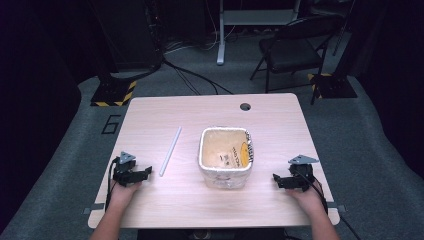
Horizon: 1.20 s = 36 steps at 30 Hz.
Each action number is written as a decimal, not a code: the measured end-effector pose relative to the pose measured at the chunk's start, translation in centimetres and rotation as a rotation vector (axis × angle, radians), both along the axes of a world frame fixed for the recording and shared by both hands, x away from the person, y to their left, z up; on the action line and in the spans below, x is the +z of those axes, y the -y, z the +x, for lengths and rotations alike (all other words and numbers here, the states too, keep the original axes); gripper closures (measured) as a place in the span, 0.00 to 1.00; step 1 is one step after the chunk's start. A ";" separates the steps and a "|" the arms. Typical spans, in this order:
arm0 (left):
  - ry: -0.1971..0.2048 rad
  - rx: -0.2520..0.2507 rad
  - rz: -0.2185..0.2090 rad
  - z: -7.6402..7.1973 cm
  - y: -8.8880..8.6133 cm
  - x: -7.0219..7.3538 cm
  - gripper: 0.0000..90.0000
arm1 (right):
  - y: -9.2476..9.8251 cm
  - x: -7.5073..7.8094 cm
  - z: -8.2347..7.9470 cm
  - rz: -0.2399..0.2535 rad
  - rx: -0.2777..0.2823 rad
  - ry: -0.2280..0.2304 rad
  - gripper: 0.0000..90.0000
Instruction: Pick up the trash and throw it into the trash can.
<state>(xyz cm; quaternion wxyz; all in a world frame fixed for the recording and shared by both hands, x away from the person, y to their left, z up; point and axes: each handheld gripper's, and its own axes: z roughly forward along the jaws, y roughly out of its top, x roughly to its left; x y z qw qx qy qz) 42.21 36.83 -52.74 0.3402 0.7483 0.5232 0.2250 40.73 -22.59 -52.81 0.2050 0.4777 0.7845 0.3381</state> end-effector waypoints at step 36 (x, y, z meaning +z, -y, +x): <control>-0.037 -0.024 -0.115 -0.1 1.4 4.5 0.50 | 0.3 0.1 -0.2 0.011 -0.015 0.017 0.16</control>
